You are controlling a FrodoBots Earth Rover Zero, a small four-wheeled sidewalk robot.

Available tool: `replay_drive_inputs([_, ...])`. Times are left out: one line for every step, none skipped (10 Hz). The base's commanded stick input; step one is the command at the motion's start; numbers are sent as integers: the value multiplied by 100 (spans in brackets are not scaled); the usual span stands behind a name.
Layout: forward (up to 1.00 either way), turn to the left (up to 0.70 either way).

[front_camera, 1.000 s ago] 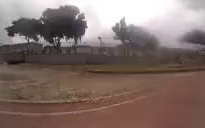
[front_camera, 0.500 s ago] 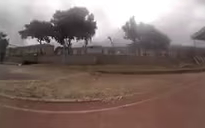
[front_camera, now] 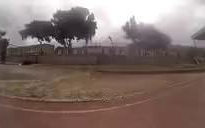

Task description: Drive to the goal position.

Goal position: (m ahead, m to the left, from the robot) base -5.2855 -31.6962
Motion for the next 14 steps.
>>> replay_drive_inputs([70,0])
replay_drive_inputs([70,0])
replay_drive_inputs([70,0])
replay_drive_inputs([70,0])
replay_drive_inputs([70,0])
replay_drive_inputs([70,0])
replay_drive_inputs([0,0])
replay_drive_inputs([0,0])
replay_drive_inputs([0,0])
replay_drive_inputs([0,0])
replay_drive_inputs([0,-22])
replay_drive_inputs([0,-45])
replay_drive_inputs([0,-45])
replay_drive_inputs([0,-45])
